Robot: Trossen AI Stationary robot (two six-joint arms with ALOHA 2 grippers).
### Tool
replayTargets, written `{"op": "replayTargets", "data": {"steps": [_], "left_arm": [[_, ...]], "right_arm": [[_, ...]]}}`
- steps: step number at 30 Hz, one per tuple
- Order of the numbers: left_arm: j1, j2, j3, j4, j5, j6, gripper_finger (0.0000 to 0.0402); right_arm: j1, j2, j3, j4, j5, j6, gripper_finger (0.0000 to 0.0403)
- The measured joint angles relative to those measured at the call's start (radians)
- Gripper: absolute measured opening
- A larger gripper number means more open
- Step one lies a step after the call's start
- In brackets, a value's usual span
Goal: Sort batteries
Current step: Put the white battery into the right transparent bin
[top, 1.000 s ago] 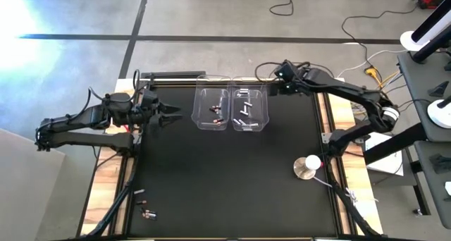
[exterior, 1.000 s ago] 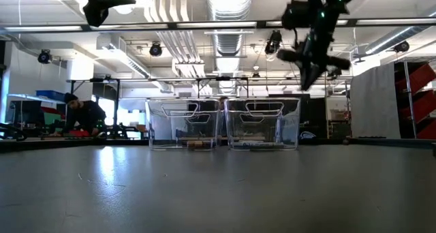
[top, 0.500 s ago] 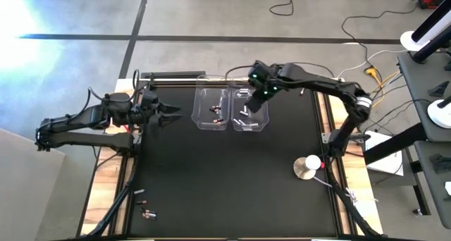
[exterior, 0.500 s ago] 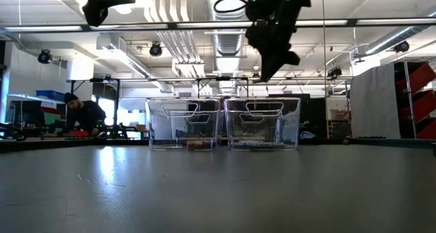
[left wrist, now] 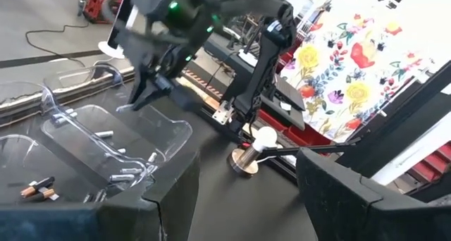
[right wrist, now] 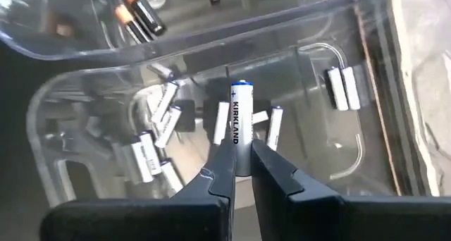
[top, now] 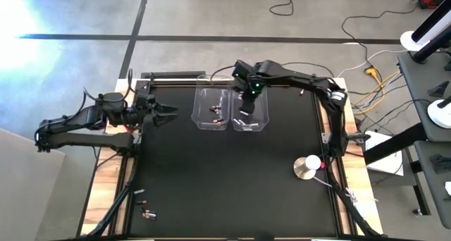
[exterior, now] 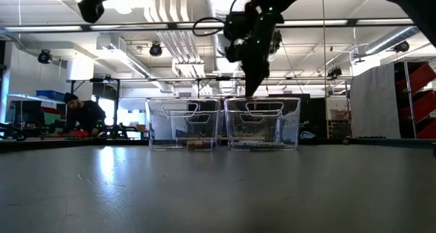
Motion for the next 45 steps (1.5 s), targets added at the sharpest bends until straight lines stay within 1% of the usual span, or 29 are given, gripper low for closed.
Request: {"op": "replayTargets", "data": {"steps": [8,12,17,24,28,35,41,45], "left_arm": [[0.0,-0.014,0.0,0.0,-0.001,-0.012,0.0213],[0.0,-0.014,0.0,0.0,-0.001,-0.026,0.0213],[0.0,-0.014,0.0,0.0,-0.001,-0.042,0.0213],[0.0,-0.014,0.0,0.0,-0.002,-0.045,0.0213],[0.0,-0.012,0.0,0.0,-0.002,-0.045,0.0213],[0.0,-0.005,0.0,0.0,-0.002,-0.045,0.0213],[0.0,-0.001,0.0,0.0,-0.003,-0.049,0.0213],[0.0,-0.002,0.0,0.0,-0.002,-0.05,0.0213]], "right_arm": [[0.0,0.142,0.044,-0.058,0.009,-0.145,0.0022],[-0.009,0.199,0.052,-0.07,0.009,-0.144,0.0022],[-0.042,0.249,0.05,-0.065,0.008,-0.092,0.0022],[-0.068,0.273,0.05,-0.051,0.006,-0.09,0.0022],[-0.065,0.274,0.05,-0.045,-0.026,-0.071,0.0022],[-0.065,0.299,0.037,-0.034,-0.029,-0.017,0.0022],[-0.066,0.311,0.03,-0.026,-0.02,-0.011,0.0023],[-0.066,0.311,0.028,-0.018,-0.02,-0.003,0.0042]]}}
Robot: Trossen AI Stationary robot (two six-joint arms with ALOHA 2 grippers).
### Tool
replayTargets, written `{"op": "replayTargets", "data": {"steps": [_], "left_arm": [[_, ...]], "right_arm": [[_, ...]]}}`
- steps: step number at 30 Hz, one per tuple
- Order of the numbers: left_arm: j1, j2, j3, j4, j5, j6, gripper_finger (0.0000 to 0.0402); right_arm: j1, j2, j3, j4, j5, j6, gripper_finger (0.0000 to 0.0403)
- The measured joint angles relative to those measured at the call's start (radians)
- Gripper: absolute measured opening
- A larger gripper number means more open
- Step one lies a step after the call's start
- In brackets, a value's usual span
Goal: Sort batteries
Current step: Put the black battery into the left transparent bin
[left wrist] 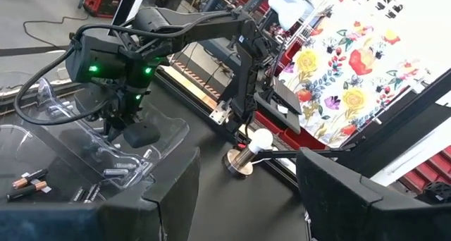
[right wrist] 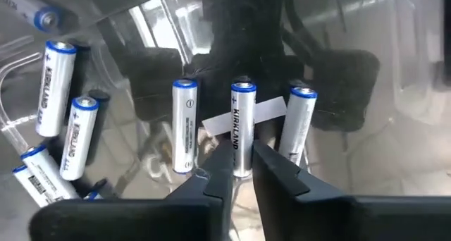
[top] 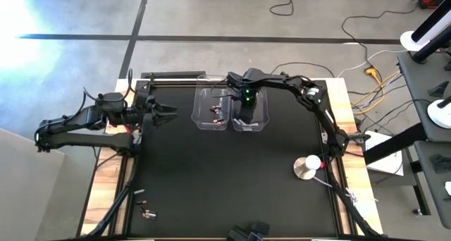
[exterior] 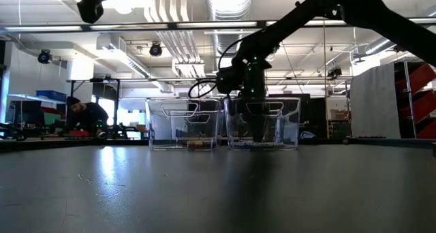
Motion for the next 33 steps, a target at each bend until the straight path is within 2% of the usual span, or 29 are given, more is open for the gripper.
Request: {"op": "replayTargets", "data": {"steps": [5,9,13,17,26,33], "left_arm": [[-0.001,0.0,0.0,0.0,0.003,0.0,0.0213],[-0.001,-0.002,0.0,0.0,0.005,0.0,0.0213],[-0.001,-0.007,0.0,0.0,0.005,0.023,0.0213],[-0.001,-0.007,0.0,-0.001,0.005,0.028,0.0213],[-0.001,0.004,0.0,-0.009,0.004,0.121,0.0213],[-0.001,0.014,0.0,-0.028,0.004,0.14,0.0213]], "right_arm": [[0.001,-0.002,0.002,-0.006,0.0,0.002,0.0088],[0.005,-0.03,0.044,-0.098,0.005,0.016,0.013],[0.009,-0.132,0.087,-0.154,0.024,0.048,0.0168],[0.005,-0.256,0.081,-0.135,0.059,0.188,0.0199],[-0.026,-0.507,-0.05,-0.095,0.46,0.656,0.0247],[-0.117,-0.656,-0.297,-0.067,0.602,0.932,0.0266]]}}
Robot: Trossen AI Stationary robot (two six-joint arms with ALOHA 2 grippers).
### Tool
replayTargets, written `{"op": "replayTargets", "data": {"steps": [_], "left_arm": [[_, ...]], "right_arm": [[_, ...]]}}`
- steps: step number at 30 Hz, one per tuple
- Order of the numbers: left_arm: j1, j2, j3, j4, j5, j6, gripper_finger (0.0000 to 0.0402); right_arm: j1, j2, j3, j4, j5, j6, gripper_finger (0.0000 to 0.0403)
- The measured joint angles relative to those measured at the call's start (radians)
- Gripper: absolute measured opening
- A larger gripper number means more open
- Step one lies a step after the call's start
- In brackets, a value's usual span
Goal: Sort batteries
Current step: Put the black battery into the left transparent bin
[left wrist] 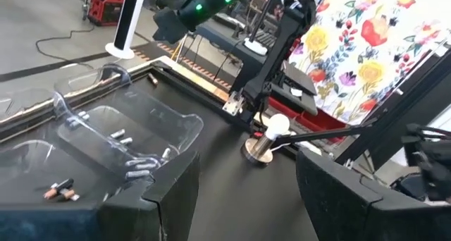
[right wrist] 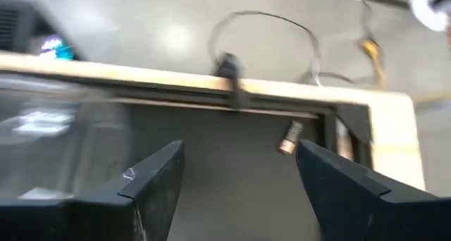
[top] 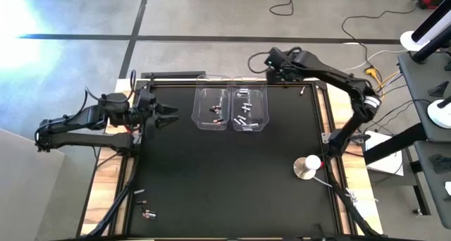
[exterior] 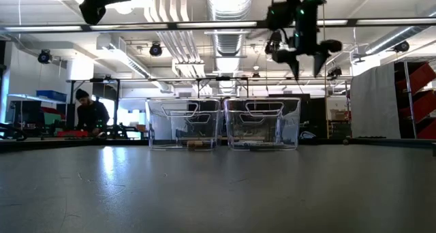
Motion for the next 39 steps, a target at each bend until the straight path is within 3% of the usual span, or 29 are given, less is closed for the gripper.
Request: {"op": "replayTargets", "data": {"steps": [4,9,16,23,31,39], "left_arm": [[0.0,0.0,0.0,-0.03,0.001,0.0,0.0213],[0.0,-0.003,0.0,-0.075,0.001,-0.016,0.0213],[0.0,-0.003,0.0,-0.093,0.002,-0.008,0.0213],[0.0,-0.003,0.0,-0.093,0.002,-0.008,0.0213],[0.0,-0.003,0.0,-0.093,0.002,-0.035,0.0213],[0.0,-0.002,0.0,-0.093,0.002,-0.069,0.0213]], "right_arm": [[-0.082,-0.026,-0.153,0.043,-0.003,0.064,0.0265],[-0.211,-0.009,-0.293,0.075,-0.137,0.151,0.0251],[-0.31,0.004,-0.379,0.23,-0.243,0.224,0.0233],[-0.321,0.011,-0.465,0.325,-0.237,0.376,0.0224],[-0.328,0.02,-0.581,0.572,-0.226,0.392,0.0238],[-0.34,0.072,-0.567,0.572,-0.139,0.39,0.0233]]}}
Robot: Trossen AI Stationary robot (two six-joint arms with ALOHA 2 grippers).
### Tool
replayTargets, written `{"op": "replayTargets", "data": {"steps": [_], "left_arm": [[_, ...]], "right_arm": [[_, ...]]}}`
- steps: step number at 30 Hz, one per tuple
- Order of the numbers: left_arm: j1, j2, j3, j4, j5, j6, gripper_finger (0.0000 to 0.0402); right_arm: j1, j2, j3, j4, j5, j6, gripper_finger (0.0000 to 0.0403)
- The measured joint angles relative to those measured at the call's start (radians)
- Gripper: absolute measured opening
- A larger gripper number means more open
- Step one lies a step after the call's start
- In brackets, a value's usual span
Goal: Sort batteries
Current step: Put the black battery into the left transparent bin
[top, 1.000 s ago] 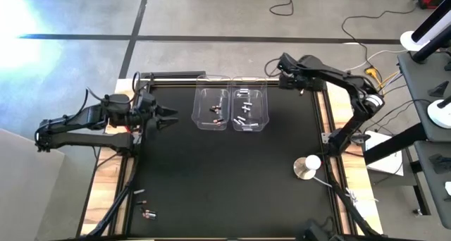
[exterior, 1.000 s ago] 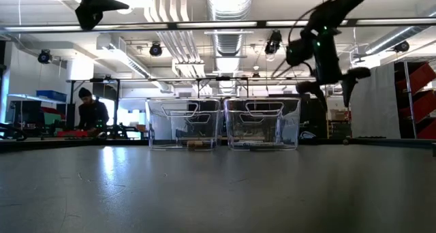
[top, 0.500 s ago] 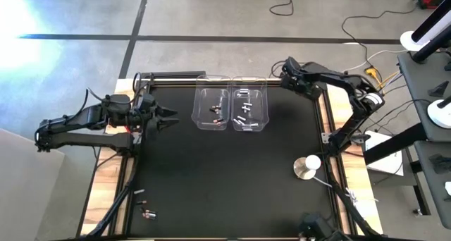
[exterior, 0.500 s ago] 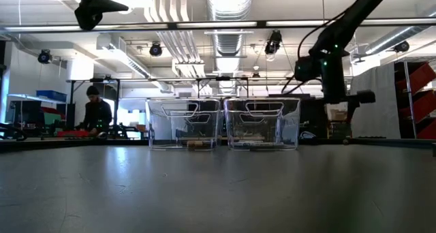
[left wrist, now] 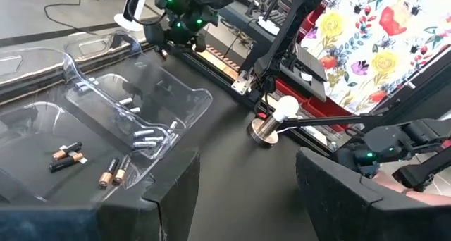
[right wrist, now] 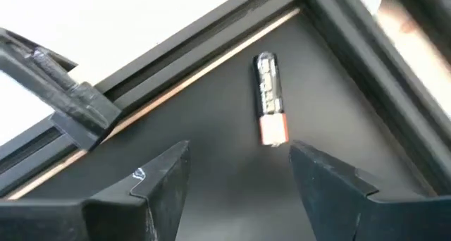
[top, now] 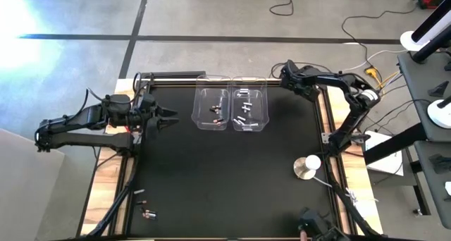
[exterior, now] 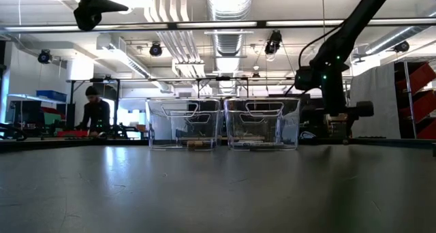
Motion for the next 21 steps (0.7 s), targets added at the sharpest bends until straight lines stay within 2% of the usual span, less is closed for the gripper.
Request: {"op": "replayTargets", "data": {"steps": [6,14,21], "left_arm": [[0.0,0.0,0.0,0.0,-0.005,-0.019,0.0213],[0.0,0.0,0.0,0.0,-0.006,-0.065,0.0213],[0.0,0.0,0.0,0.001,-0.009,-0.071,0.0213]], "right_arm": [[-0.02,0.044,0.03,-0.011,0.02,-0.057,0.0216],[-0.031,0.111,0.059,-0.031,0.03,-0.044,0.0191],[-0.03,0.144,0.09,-0.063,0.036,-0.038,0.0142]]}}
